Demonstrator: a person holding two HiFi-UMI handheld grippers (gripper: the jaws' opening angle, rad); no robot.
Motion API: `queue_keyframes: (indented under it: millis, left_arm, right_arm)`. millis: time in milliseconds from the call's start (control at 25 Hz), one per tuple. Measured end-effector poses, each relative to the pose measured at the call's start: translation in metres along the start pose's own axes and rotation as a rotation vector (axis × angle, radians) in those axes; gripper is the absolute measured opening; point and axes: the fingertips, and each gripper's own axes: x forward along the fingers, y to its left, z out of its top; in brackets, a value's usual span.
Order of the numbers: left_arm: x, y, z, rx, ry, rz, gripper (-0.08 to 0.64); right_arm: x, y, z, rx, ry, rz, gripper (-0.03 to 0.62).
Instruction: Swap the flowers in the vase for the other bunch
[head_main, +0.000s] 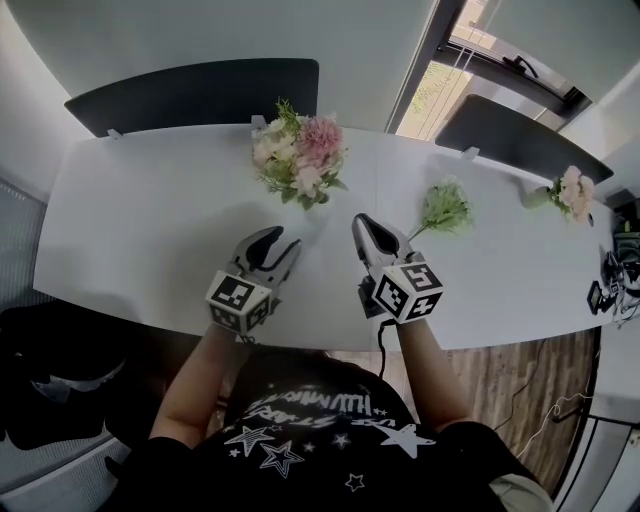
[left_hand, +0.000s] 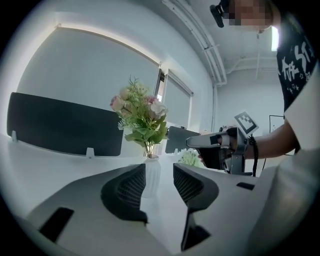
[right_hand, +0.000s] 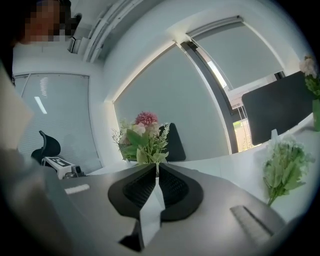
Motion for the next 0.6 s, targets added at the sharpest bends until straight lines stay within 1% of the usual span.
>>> queue_keyframes:
  millis: [120,240,360,440,520,600]
  left_arm:
    - [0.016,0.003,-0.005,0.015,0.035,-0.027,0.208]
    - [0.031,0.007,-0.01,0.062,0.068,-0.034,0.251]
    - [0.046,0.011,-0.017,0.108,0.084,-0.042,0.277]
    - [0.056,0.013,-0.021,0.129,0.095,-0.051,0.288]
    - [0.066,0.013,-0.023,0.137,0.09,-0.076,0.293]
    - [0.076,0.012,-0.025,0.154,0.084,-0.099,0.295]
  right_arm:
    - [0.009,0.0,-0.004,-0.002,0.02,0.008,0.005]
    - [0.018,0.001,-0.008,0.0,0.038,0.025,0.023]
    - [0.027,0.004,-0.014,-0.017,0.076,0.055,0.097]
    - [0.033,0.004,-0.016,-0.016,0.093,0.065,0.124]
    - [0.037,0.003,-0.018,-0.009,0.104,0.069,0.148]
    - [0.039,0.001,-0.019,-0.009,0.114,0.072,0.16]
